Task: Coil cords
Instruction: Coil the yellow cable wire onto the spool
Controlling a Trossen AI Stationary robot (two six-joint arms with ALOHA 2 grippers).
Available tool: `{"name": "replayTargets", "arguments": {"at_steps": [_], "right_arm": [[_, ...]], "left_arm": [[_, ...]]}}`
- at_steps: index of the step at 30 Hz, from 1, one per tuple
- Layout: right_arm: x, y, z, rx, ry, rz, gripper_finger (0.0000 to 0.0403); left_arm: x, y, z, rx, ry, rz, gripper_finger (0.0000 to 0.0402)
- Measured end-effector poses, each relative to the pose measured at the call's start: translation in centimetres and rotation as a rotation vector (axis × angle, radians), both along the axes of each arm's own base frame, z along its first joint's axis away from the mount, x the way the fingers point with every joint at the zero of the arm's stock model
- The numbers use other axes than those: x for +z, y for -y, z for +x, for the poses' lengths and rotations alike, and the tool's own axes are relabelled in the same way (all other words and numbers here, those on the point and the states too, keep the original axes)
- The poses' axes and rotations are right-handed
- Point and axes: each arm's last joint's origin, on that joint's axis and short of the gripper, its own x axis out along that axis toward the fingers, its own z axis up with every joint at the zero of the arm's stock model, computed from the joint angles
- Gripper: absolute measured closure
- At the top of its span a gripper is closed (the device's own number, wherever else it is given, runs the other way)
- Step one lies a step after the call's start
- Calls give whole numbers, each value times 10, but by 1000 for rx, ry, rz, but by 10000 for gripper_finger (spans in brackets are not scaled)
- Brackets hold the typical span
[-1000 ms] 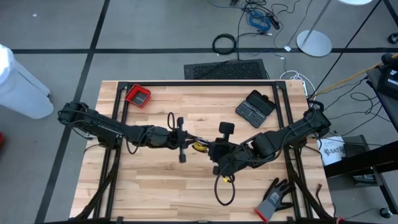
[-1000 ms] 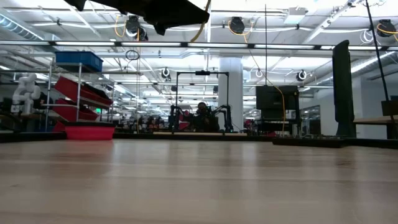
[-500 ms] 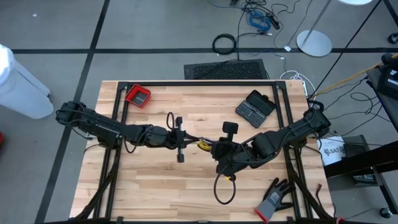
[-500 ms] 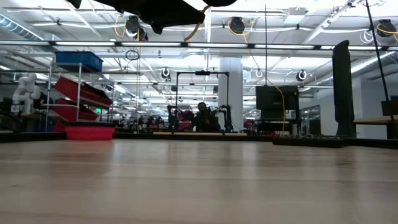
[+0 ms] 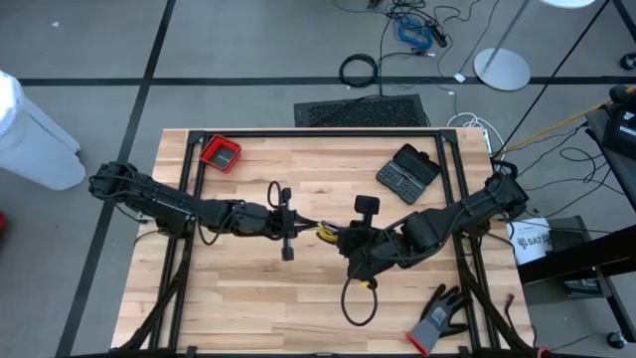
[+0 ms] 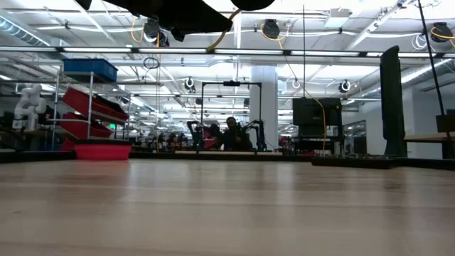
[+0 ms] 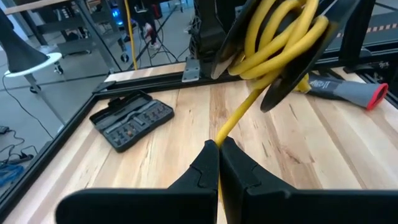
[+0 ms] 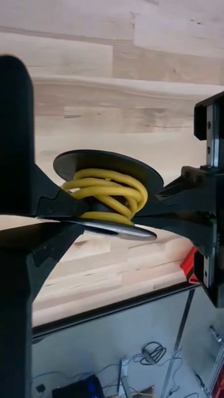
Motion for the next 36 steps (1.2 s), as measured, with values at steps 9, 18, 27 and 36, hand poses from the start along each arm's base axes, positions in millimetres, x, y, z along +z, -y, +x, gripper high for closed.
{"name": "replayTargets", "arguments": {"at_steps": [9,18,27,36], "right_arm": [[-1,1,0,12,-15,10,403],[-1,1,0,11,-16,18,403],[-1,1,0,10,-15,19,403],[-2,-2,-1,61,-45,54,403]], "left_arm": [[-1,0,0,-12,-11,-27,400],[-1,1,0,-17,-11,-28,400],[-1,1,0,-16,-5,-29,400],[-2,4,0,-152,-22,-57,400]]}}
